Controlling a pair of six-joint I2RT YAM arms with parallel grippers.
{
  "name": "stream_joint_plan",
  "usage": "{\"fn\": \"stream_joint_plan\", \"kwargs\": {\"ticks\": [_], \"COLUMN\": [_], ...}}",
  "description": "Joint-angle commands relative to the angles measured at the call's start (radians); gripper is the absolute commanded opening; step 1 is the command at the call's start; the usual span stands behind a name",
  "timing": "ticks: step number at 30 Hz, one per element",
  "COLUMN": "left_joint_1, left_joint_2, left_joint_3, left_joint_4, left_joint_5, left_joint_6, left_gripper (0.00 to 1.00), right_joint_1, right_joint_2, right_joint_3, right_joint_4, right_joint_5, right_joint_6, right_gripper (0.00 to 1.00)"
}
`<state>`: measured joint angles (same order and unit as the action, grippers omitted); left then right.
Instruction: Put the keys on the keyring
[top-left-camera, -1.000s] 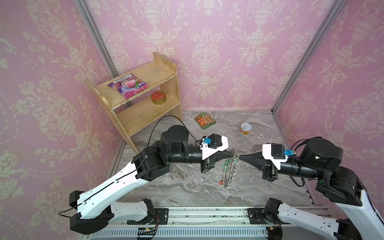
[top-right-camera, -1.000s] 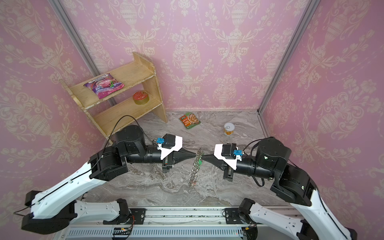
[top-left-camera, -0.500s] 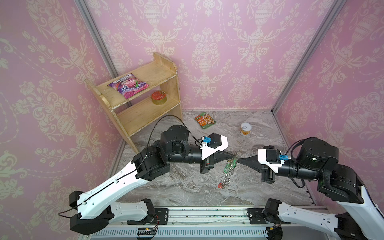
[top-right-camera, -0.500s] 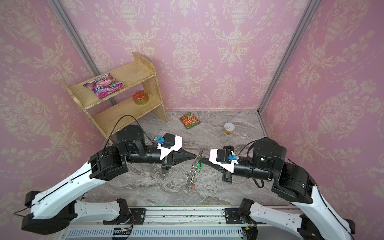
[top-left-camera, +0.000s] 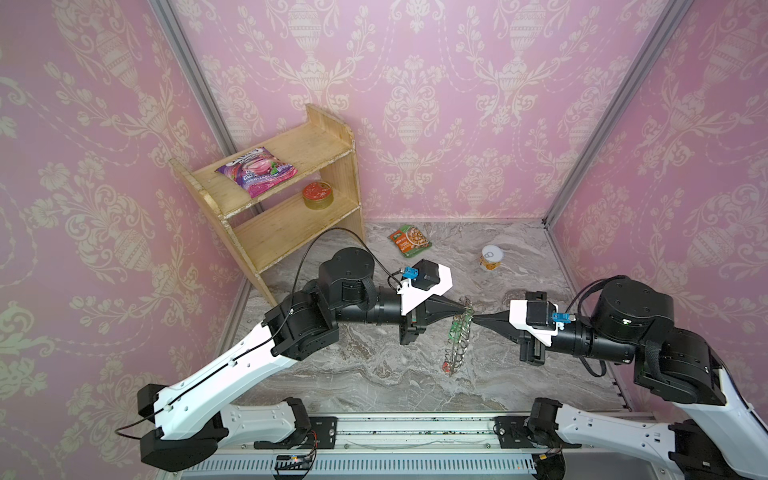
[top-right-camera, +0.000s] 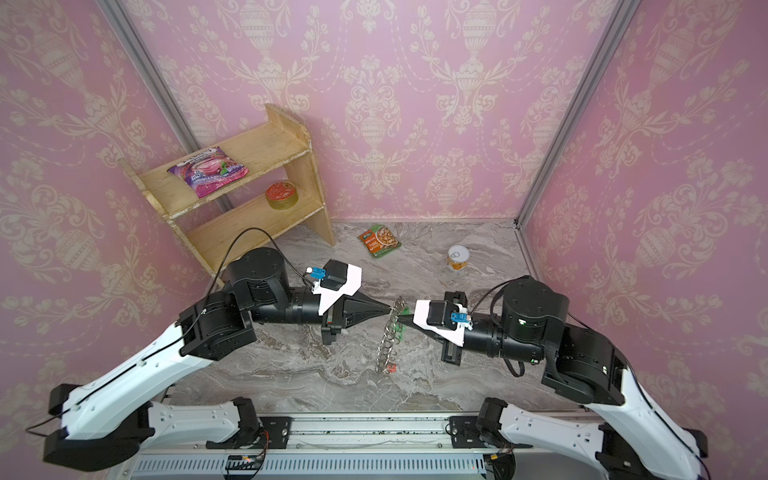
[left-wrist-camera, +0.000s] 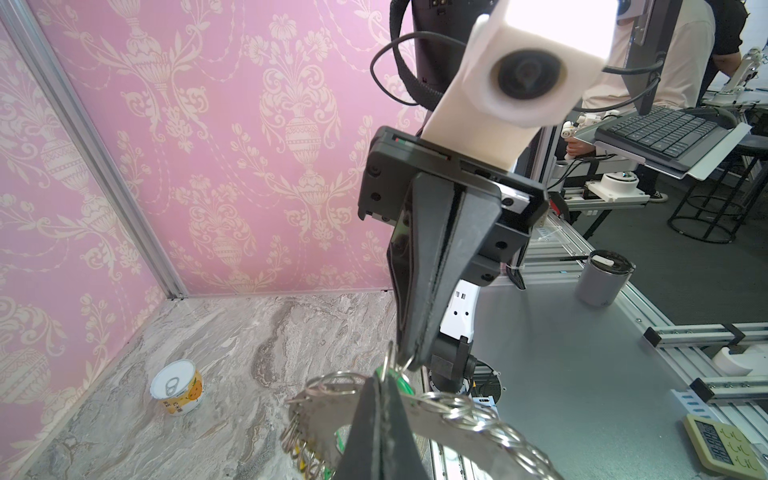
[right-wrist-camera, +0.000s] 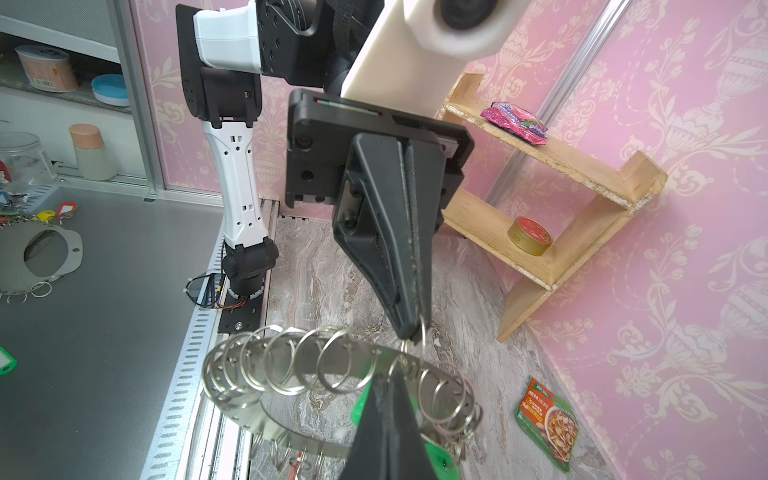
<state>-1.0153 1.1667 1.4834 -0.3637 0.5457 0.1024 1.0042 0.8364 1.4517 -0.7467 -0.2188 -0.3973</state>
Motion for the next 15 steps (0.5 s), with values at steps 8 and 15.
{"fn": "stream_joint_plan", "kwargs": {"ticks": [8,15], "left_joint_1": [0.028,0.027], "left_joint_2": [-0.05,-0.071], "left_joint_3": [-0.023,-0.048], "left_joint_4": [0.154,0.166], "left_joint_5": [-0.03,-0.019], "left_joint_6": [-0.026,-0.013], "left_gripper": [0.0,0.0], "right_joint_1": [0.025,0.026], "right_joint_2": [0.04,0.003], "right_joint_3": [0.03,0.039], "right_joint_4": [-0.127,-0.104], "right_joint_5": [-0.076,-0.036], "right_joint_6": [-0.004,0.043], "right_gripper": [0.22,0.36]}}
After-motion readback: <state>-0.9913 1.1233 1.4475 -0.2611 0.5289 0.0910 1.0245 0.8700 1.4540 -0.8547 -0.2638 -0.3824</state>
